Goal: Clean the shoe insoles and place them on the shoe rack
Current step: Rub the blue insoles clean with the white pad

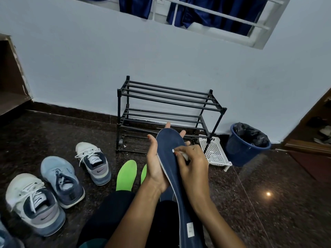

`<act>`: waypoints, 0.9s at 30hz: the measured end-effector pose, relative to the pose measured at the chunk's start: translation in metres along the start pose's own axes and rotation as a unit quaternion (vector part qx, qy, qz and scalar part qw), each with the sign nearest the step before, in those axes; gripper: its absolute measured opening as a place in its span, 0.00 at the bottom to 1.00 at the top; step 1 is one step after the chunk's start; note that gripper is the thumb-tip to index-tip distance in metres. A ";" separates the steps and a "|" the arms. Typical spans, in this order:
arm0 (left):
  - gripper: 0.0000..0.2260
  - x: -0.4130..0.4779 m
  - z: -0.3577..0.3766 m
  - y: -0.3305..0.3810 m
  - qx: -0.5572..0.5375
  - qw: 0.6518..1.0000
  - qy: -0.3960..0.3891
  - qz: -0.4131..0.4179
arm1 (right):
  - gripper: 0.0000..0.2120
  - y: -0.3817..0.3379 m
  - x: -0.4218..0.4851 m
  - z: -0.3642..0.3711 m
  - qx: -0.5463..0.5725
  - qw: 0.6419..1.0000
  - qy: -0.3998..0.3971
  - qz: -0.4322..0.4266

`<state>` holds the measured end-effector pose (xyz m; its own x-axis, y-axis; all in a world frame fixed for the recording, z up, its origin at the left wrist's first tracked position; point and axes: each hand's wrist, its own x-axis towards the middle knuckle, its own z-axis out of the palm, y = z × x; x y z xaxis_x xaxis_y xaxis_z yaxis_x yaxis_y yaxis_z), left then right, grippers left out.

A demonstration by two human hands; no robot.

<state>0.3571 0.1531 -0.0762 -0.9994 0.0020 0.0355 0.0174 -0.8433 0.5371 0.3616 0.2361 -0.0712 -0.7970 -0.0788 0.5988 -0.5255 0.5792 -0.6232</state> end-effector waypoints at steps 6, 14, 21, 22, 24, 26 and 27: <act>0.30 0.000 -0.001 -0.001 -0.006 1.000 0.017 -0.007 | 0.06 0.003 0.011 0.004 -0.004 1.000 0.028 0.009; 0.30 0.000 0.000 0.002 0.010 0.999 0.029 -0.006 | 0.07 0.001 0.000 0.004 0.028 1.000 0.005 -0.008; 0.27 -0.002 0.000 0.000 0.027 0.999 0.029 0.008 | 0.06 0.009 0.018 0.002 -0.008 0.999 0.048 -0.004; 0.27 -0.002 0.000 0.001 0.032 0.999 0.032 0.008 | 0.06 0.008 0.017 0.003 -0.004 0.999 0.044 -0.005; 0.29 -0.001 0.000 0.002 0.032 0.999 0.031 0.004 | 0.06 0.006 0.011 0.006 0.015 0.999 0.030 -0.010; 0.30 -0.001 0.000 0.003 0.031 0.999 0.029 0.000 | 0.06 0.004 0.004 0.007 0.027 0.999 0.021 -0.026; 0.30 0.000 0.000 0.003 0.028 0.999 0.029 0.000 | 0.06 0.004 0.002 0.007 0.027 0.999 0.018 -0.031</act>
<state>0.3576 0.1506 -0.0740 -0.9995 -0.0302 -0.0120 0.0175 -0.8120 0.5834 0.3555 0.2320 -0.0758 -0.7516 -0.0827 0.6544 -0.5896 0.5290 -0.6104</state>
